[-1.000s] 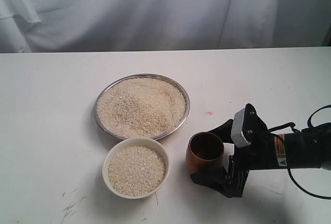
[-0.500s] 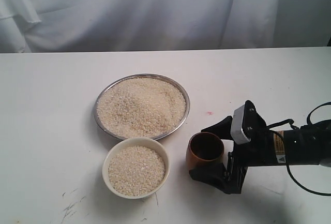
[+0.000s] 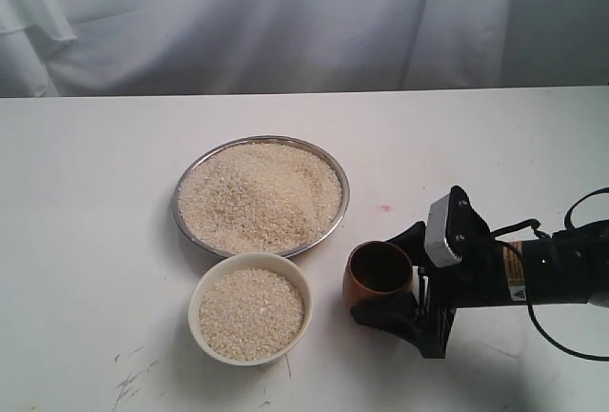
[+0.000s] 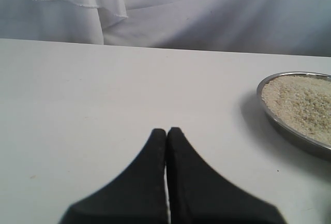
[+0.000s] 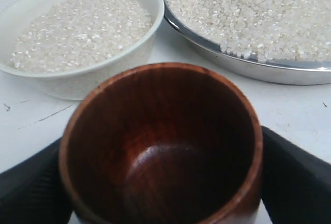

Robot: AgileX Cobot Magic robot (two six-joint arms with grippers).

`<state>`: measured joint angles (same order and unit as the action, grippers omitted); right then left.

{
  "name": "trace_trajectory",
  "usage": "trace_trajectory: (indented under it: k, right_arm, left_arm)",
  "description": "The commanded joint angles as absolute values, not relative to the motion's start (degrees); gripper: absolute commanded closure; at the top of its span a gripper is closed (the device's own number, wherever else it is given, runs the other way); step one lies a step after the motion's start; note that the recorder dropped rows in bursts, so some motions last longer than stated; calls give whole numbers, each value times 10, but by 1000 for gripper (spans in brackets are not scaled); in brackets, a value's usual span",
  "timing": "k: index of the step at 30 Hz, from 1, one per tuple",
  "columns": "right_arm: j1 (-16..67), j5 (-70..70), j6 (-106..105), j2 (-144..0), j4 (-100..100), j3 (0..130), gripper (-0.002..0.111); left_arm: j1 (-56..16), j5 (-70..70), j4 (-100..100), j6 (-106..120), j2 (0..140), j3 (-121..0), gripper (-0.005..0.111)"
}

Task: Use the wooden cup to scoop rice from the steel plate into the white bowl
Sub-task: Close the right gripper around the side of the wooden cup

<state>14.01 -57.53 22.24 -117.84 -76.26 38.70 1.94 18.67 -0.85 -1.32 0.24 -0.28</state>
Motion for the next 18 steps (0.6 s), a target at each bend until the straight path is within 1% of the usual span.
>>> trace_trajectory:
  k: [1,10,15,16,18]
  right_arm:
    - [143,-582,225,-1178,-765,390,72]
    - [143,-597,220,-1178,-765,390,86]
    - [143,-594,226,-1175,-745,390,90]
    - [143,-592,233,-1172,-734,390,93]
    - [143,-581,254,-1163,-706,390,103]
  left_arm:
    - [20,183,-9,-13,0,0,107]
    - [20,183,-9,-13,0,0,107]
    - [20,183,-9,-13,0,0,107]
    - [20,183,-9,-13,0,0,107]
    - [20,183,-9,-13,0,0,107]
